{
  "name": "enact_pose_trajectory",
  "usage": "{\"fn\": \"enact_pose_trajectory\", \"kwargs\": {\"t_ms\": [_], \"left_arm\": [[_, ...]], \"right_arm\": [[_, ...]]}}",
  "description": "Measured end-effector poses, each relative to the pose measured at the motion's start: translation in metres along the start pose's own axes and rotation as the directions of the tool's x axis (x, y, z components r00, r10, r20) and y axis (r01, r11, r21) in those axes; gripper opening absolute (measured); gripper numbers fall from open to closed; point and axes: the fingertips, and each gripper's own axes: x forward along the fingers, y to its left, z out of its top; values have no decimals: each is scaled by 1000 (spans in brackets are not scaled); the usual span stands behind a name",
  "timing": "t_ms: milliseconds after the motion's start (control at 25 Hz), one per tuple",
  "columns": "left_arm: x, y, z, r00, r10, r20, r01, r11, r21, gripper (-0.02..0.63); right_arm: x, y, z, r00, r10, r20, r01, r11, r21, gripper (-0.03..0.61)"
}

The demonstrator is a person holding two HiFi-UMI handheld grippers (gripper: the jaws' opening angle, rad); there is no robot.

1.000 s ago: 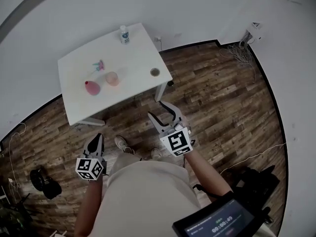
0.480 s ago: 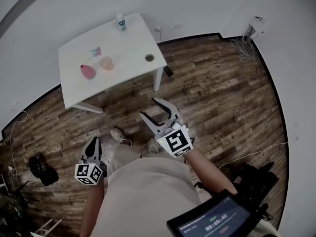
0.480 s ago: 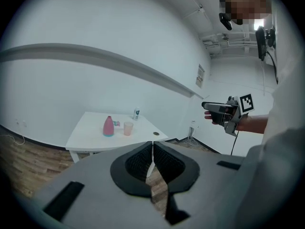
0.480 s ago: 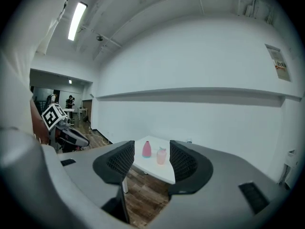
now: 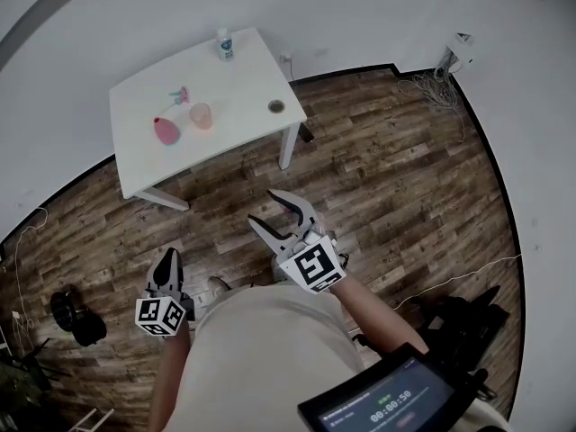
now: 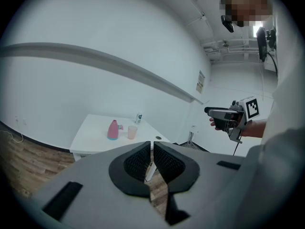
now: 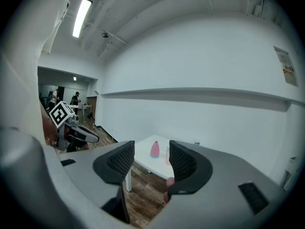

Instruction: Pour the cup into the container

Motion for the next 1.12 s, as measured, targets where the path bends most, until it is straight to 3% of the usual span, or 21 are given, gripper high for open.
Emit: {"fn": "enact_pose_trajectory", "kwargs": {"t_ms": [400, 680, 840, 1120], "left_arm": [[-37, 96, 8, 1000, -2, -25, 3, 1000, 31, 12], [-60, 148, -31, 995, 10, -94, -11, 1000, -10, 14], [-66, 183, -63, 988, 52, -148, -58, 998, -36, 20], [-62, 198, -71, 984, 54, -169, -61, 997, -36, 31]], "right_arm": [[48, 51, 7, 993, -114, -20, 112, 991, -67, 219], [63, 82, -26, 985, -143, -95, 140, 989, -38, 219], [67, 90, -56, 973, -158, -170, 156, 987, -23, 219], [55, 83, -88, 952, -194, -238, 203, 979, 15, 219]]}}
